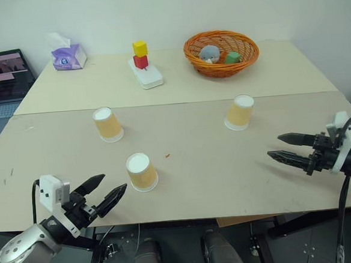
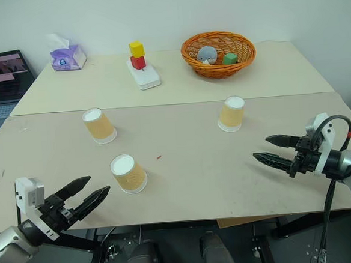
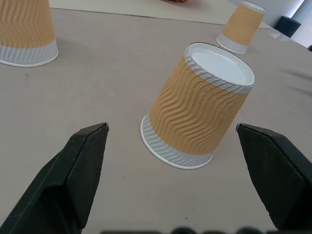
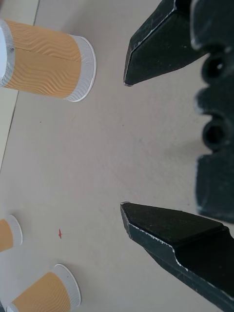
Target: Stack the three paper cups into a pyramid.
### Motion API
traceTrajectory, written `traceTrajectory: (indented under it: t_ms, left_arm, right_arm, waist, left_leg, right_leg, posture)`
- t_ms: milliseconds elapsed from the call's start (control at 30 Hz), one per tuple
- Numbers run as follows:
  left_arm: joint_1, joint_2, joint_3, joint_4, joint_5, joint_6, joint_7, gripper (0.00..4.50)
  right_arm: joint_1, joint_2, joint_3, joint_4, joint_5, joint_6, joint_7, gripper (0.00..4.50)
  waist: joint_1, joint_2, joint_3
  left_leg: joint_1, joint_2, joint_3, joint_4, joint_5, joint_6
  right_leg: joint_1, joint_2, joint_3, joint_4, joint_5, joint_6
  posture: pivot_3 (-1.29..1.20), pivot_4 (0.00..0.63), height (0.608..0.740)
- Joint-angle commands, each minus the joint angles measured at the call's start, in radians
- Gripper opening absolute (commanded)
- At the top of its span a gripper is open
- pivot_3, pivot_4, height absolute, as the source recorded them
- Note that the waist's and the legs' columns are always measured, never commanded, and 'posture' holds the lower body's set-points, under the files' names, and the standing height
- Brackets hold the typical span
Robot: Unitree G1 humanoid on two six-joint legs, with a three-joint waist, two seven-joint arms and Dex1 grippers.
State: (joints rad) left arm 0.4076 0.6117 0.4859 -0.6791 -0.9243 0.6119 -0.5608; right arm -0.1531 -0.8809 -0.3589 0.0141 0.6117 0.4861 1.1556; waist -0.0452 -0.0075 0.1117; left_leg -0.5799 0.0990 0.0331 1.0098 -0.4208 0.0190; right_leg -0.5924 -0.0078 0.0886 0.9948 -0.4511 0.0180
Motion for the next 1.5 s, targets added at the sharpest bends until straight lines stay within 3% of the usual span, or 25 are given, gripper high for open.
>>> traceTrajectory:
  t_ms: [33,200,433,1033,1500]
  left_arm:
    - [-0.004,0.039,0.01,-0.031,-0.025,0.004,-0.037,4.49]
    - [-0.013,0.156,0.033,-0.051,-0.149,0.096,-0.1,4.49]
    - [-0.033,0.23,0.022,-0.043,-0.17,0.128,-0.134,4.49]
    - [-0.213,0.135,-0.164,0.033,0.119,-0.008,-0.08,4.49]
    - [-0.317,0.074,-0.243,0.092,0.19,-0.032,-0.095,4.49]
  right_arm:
    - [-0.018,-0.016,-0.024,-0.029,0.017,-0.014,0.016,4.5]
    - [-0.043,-0.035,-0.002,-0.094,0.046,0.014,0.058,4.5]
    - [-0.013,-0.04,0.08,-0.28,0.087,0.063,0.105,4.5]
    - [-0.022,-0.02,0.083,-0.275,0.09,0.04,0.08,4.5]
    - [-0.01,-0.025,0.061,-0.279,0.092,0.032,0.07,4.5]
  waist:
    - [0.0,0.0,0.0]
    - [-0.001,0.001,0.001]
    - [0.0,0.002,0.001]
    - [0.001,0.001,0.001]
    - [0.0,0.001,0.002]
  left_leg:
    - [0.0,0.0,0.0,0.0,0.0,0.0]
    - [0.0,0.0,0.0,0.0,0.0,0.0]
    - [0.0,0.0,-0.001,0.0,0.0,0.0]
    - [0.0,0.0,-0.001,0.0,0.0,0.0]
    - [0.0,0.0,-0.002,0.0,0.0,0.0]
  right_leg:
    - [0.0,0.0,0.0,0.0,0.0,0.0]
    - [-0.001,0.0,0.0,0.0,0.0,0.0]
    - [-0.001,0.0,-0.001,0.0,-0.001,-0.001]
    - [0.0,0.0,-0.001,0.0,-0.001,-0.001]
    - [0.0,0.0,-0.002,0.0,-0.001,-0.001]
  posture:
    - [0.0,0.15,0.652]
    - [0.0,0.15,0.652]
    - [0.0,0.15,0.652]
    - [0.0,0.15,0.652]
    - [0.0,0.15,0.652]
